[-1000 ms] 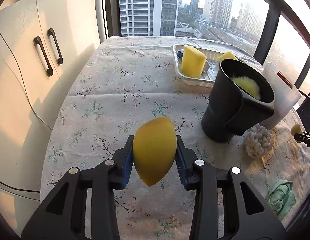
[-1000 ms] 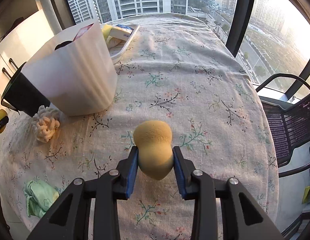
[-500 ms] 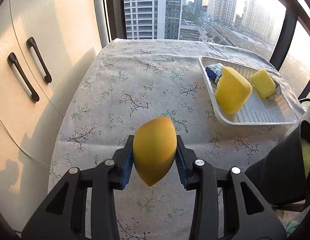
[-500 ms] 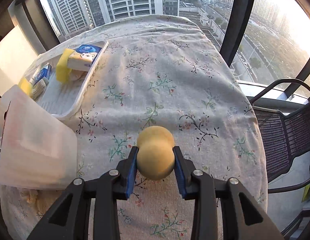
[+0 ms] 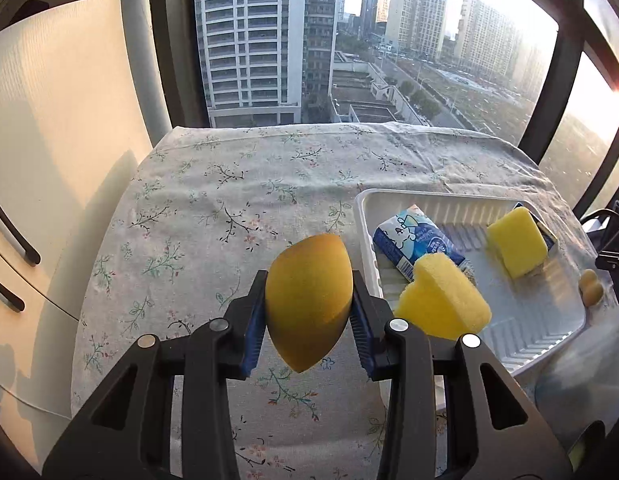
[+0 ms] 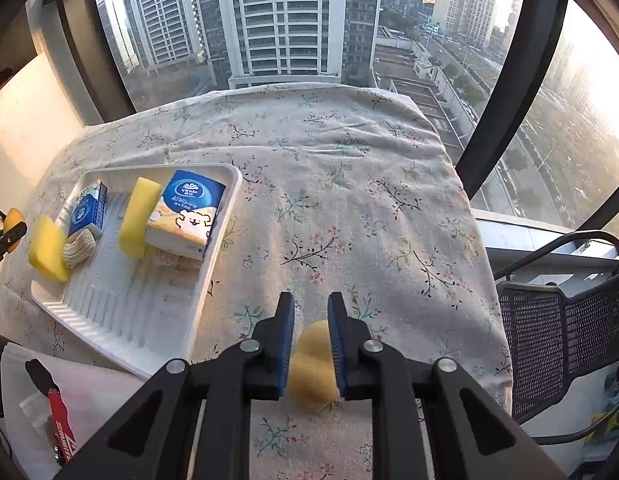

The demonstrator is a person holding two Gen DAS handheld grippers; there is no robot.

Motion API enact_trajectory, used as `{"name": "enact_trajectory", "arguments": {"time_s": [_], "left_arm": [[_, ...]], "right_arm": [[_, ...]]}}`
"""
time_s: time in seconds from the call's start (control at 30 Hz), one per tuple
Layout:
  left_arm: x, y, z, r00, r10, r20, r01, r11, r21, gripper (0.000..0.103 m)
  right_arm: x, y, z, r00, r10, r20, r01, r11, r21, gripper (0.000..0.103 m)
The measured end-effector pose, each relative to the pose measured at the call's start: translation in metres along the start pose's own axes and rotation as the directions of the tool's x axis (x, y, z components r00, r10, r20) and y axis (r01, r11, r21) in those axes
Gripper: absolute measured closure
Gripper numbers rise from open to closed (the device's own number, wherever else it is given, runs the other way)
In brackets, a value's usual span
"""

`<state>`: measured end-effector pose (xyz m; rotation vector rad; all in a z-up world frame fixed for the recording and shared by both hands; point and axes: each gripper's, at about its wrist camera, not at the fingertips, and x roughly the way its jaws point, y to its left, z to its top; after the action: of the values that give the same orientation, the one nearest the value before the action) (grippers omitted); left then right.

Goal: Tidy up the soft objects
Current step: 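Carry both makeup sponges over the white tray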

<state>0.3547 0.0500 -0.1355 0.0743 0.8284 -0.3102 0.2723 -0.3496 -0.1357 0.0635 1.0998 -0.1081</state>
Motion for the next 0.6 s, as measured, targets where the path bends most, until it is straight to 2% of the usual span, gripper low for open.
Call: {"name": "enact_trajectory", "arguments": {"time_s": [0.07, 0.1, 0.13, 0.2, 0.27, 0.33, 0.47, 0.53, 0.6], "left_arm": [[-0.001, -0.006, 0.001, 1.000, -0.016, 0.005, 0.016, 1.000, 0.011, 0.068], [-0.001, -0.009, 0.001, 1.000, -0.015, 0.004, 0.015, 1.000, 0.021, 0.068], [0.000, -0.012, 0.001, 1.000, -0.015, 0.002, 0.015, 0.999, 0.029, 0.068], [0.001, -0.016, 0.000, 1.000, -0.021, -0.008, 0.021, 0.999, 0.035, 0.068], [0.000, -0.019, -0.002, 1.000, -0.028, -0.013, 0.028, 0.999, 0.034, 0.068], [-0.004, -0.020, -0.003, 1.000, -0.027, -0.004, 0.027, 0.999, 0.038, 0.068], [-0.012, -0.021, -0.004, 1.000, -0.016, 0.005, 0.016, 0.998, 0.053, 0.068], [-0.015, -0.021, -0.001, 1.000, -0.023, 0.007, 0.023, 0.998, 0.053, 0.068], [-0.019, -0.023, 0.004, 1.000, -0.023, 0.017, 0.022, 0.998, 0.056, 0.068]], "right_arm": [[0.008, -0.003, -0.009, 0.999, 0.034, -0.042, -0.034, 0.999, 0.020, 0.074], [0.014, -0.005, -0.012, 0.997, 0.049, -0.063, -0.047, 0.998, 0.036, 0.065], [0.018, -0.007, -0.013, 0.998, 0.029, -0.059, -0.026, 0.999, 0.047, 0.058], [0.025, -0.008, -0.012, 0.998, -0.002, -0.068, 0.006, 0.999, 0.051, 0.059], [0.032, -0.006, -0.014, 0.991, -0.042, -0.125, 0.047, 0.998, 0.034, 0.059], [0.039, -0.004, -0.019, 0.983, -0.098, -0.157, 0.097, 0.995, -0.014, 0.064], [0.022, -0.016, -0.020, 0.992, 0.012, -0.125, -0.004, 0.998, 0.063, 0.069], [0.008, -0.017, -0.016, 0.990, 0.101, -0.097, -0.093, 0.992, 0.091, 0.069], [-0.005, -0.011, -0.006, 0.987, 0.142, -0.069, -0.136, 0.987, 0.085, 0.069]]}}
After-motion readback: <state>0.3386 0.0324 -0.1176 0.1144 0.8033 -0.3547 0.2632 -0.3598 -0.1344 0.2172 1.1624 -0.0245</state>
